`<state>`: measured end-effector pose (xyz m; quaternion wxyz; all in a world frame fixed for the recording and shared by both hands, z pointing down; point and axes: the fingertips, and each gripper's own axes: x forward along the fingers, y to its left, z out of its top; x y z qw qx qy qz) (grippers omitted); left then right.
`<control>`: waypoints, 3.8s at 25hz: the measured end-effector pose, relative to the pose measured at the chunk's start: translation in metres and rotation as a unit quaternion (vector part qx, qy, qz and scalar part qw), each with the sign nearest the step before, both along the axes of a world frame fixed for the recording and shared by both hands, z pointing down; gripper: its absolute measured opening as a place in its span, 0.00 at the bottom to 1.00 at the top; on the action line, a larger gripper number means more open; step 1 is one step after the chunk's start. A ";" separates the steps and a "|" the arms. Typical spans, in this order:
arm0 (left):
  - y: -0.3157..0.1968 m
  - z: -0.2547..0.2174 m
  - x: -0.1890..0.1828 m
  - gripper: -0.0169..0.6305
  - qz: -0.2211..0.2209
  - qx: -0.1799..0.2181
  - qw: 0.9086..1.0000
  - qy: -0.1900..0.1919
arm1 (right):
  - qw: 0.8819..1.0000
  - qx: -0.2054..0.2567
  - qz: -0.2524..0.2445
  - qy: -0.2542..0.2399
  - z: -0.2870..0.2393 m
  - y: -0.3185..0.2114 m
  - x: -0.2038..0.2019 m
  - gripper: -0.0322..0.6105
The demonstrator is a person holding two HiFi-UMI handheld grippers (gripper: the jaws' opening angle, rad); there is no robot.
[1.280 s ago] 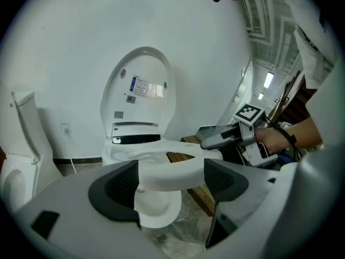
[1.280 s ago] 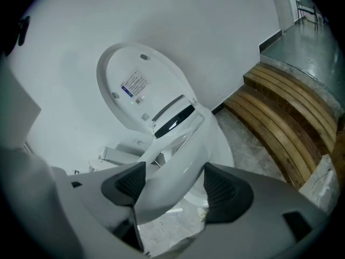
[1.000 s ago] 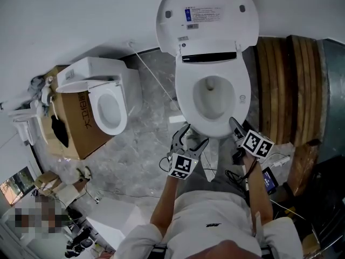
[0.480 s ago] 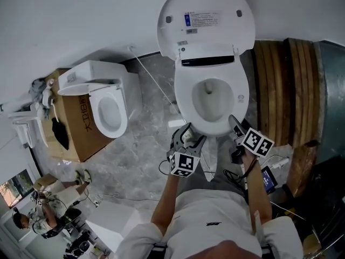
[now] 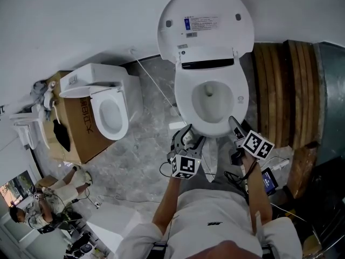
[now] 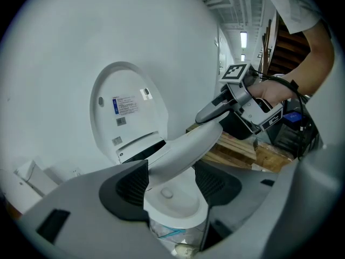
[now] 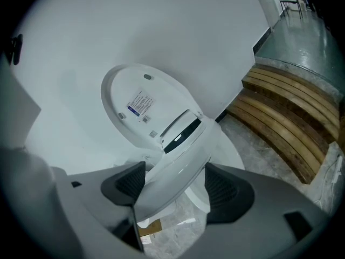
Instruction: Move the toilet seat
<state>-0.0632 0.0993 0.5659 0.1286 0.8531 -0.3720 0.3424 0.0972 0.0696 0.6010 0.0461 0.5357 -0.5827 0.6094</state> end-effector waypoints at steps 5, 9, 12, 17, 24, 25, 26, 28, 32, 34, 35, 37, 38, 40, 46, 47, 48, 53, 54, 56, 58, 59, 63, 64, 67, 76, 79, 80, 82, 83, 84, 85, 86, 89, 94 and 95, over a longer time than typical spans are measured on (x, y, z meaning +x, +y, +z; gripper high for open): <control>-0.006 -0.007 0.000 0.47 -0.004 0.005 1.000 0.000 | 1.000 0.016 -0.006 0.006 -0.014 -0.002 0.002 0.61; -0.010 -0.012 0.000 0.46 -0.007 0.006 1.000 0.001 | 0.998 0.058 -0.027 0.020 -0.037 -0.010 0.005 0.61; -0.014 -0.016 0.000 0.46 -0.011 0.006 1.000 0.005 | 0.991 0.102 -0.068 0.052 -0.055 -0.018 0.002 0.61; -0.024 -0.024 -0.002 0.46 -0.019 0.009 1.000 0.018 | 0.962 0.181 -0.169 0.113 -0.087 -0.027 -0.015 0.61; -0.044 -0.040 -0.003 0.46 -0.028 0.018 0.999 0.037 | 0.916 0.249 -0.263 0.172 -0.114 -0.029 -0.029 0.61; -0.047 -0.042 -0.003 0.46 -0.030 0.020 0.999 0.039 | 0.911 0.256 -0.272 0.176 -0.117 -0.031 -0.030 0.61; -0.051 -0.044 -0.003 0.45 -0.030 0.021 0.998 0.041 | 0.906 0.262 -0.279 0.180 -0.119 -0.032 -0.032 0.61; -0.056 -0.048 -0.003 0.45 -0.030 0.024 0.998 0.043 | 0.897 0.273 -0.293 0.186 -0.123 -0.035 -0.035 0.61; -0.067 -0.056 -0.001 0.45 -0.031 0.032 0.998 0.047 | 0.882 0.290 -0.317 0.195 -0.128 -0.039 -0.041 0.61; -0.073 -0.061 0.000 0.45 -0.034 0.035 0.998 0.049 | 0.877 0.296 -0.324 0.196 -0.132 -0.042 -0.044 0.61; -0.076 -0.063 0.000 0.45 -0.035 0.036 0.997 0.051 | 0.875 0.298 -0.326 0.196 -0.133 -0.043 -0.046 0.61; -0.082 -0.066 -0.001 0.45 -0.037 0.040 0.997 0.055 | 0.871 0.300 -0.333 0.201 -0.132 -0.046 -0.049 0.61; -0.086 -0.068 -0.001 0.45 -0.038 0.042 0.997 0.057 | 0.868 0.301 -0.338 0.206 -0.131 -0.048 -0.050 0.61; -0.092 -0.071 -0.001 0.44 -0.040 0.044 0.996 0.061 | 0.861 0.303 -0.347 0.215 -0.129 -0.052 -0.052 0.61; -0.106 -0.080 0.001 0.44 -0.041 0.051 0.996 0.066 | 0.855 0.308 -0.353 0.223 -0.132 -0.067 -0.053 0.61; -0.108 -0.081 0.001 0.44 -0.040 0.052 0.996 0.067 | 0.854 0.310 -0.352 0.224 -0.133 -0.070 -0.053 0.61; -0.111 -0.083 0.001 0.43 -0.040 0.054 0.995 0.068 | 0.853 0.312 -0.352 0.225 -0.134 -0.072 -0.053 0.61; -0.126 -0.091 -0.001 0.43 -0.044 0.059 0.994 0.076 | 0.851 0.322 -0.344 0.232 -0.139 -0.087 -0.055 0.61; -0.129 -0.092 -0.002 0.43 -0.045 0.061 0.994 0.077 | 0.851 0.324 -0.342 0.232 -0.140 -0.090 -0.056 0.61; -0.136 -0.095 -0.002 0.43 -0.047 0.065 0.994 0.080 | 0.850 0.329 -0.338 0.234 -0.143 -0.097 -0.055 0.61; -0.142 -0.098 -0.001 0.43 -0.049 0.068 0.993 0.083 | 0.851 0.334 -0.330 0.235 -0.146 -0.104 -0.053 0.60; -0.144 -0.100 -0.001 0.43 -0.050 0.069 0.993 0.084 | 0.852 0.336 -0.326 0.236 -0.148 -0.108 -0.052 0.58; -0.158 -0.105 -0.005 0.42 -0.055 0.075 0.992 0.087 | 0.852 0.339 -0.319 0.241 -0.152 -0.122 -0.053 0.53; -0.161 -0.105 -0.006 0.42 -0.056 0.077 0.992 0.088 | 0.851 0.341 -0.318 0.243 -0.153 -0.126 -0.054 0.53; -0.167 -0.109 -0.005 0.42 -0.059 0.081 0.991 0.089 | 0.849 0.346 -0.314 0.246 -0.156 -0.132 -0.052 0.51; -0.188 -0.118 -0.003 0.41 -0.069 0.098 0.988 0.094 | 0.844 0.361 -0.307 0.253 -0.163 -0.155 -0.049 0.49; -0.195 -0.121 -0.001 0.40 -0.070 0.105 0.988 0.091 | 0.842 0.367 -0.303 0.253 -0.166 -0.163 -0.046 0.48; -0.197 -0.122 -0.001 0.40 -0.071 0.108 0.988 0.090 | 0.842 0.370 -0.302 0.253 -0.166 -0.166 -0.046 0.48; -0.202 -0.124 -0.001 0.39 -0.073 0.112 0.987 0.090 | 0.841 0.375 -0.298 0.252 -0.167 -0.171 -0.045 0.48; -0.203 -0.125 -0.001 0.39 -0.074 0.114 0.987 0.091 | 0.840 0.378 -0.296 0.252 -0.168 -0.173 -0.045 0.48; -0.205 -0.126 -0.001 0.39 -0.074 0.116 0.986 0.091 | 0.840 0.381 -0.295 0.252 -0.169 -0.175 -0.045 0.48; -0.207 -0.127 0.000 0.39 -0.075 0.118 0.986 0.091 | 0.839 0.383 -0.295 0.252 -0.169 -0.177 -0.044 0.47; -0.209 -0.128 0.000 0.39 -0.075 0.120 0.986 0.091 | 0.837 0.385 -0.294 0.253 -0.170 -0.179 -0.044 0.47; -0.216 -0.129 0.001 0.39 -0.078 0.125 0.985 0.093 | 0.835 0.389 -0.294 0.254 -0.170 -0.186 -0.043 0.47; -0.232 -0.129 -0.002 0.39 -0.083 0.129 0.984 0.096 | 0.833 0.395 -0.292 0.256 -0.171 -0.203 -0.045 0.46; -0.235 -0.130 -0.002 0.39 -0.085 0.130 0.983 0.097 | 0.832 0.396 -0.291 0.257 -0.171 -0.206 -0.045 0.46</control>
